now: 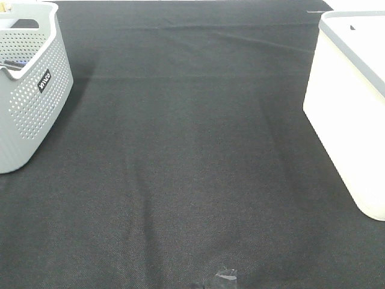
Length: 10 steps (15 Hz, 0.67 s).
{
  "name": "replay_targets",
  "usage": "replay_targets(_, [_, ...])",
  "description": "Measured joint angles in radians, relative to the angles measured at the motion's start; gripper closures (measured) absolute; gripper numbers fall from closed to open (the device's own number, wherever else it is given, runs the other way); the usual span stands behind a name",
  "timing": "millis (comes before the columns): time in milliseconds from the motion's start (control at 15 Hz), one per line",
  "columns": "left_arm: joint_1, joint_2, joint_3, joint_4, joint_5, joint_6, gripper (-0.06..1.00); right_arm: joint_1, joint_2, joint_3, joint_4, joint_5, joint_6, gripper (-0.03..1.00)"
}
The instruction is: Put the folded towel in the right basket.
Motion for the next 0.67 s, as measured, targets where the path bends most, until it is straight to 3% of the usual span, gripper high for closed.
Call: replay_targets(667, [0.0,0.0,0.0,0.0,0.0,0.0,-0.04,-0.032,0.0,0.0,0.002,-0.001,0.0,0.0])
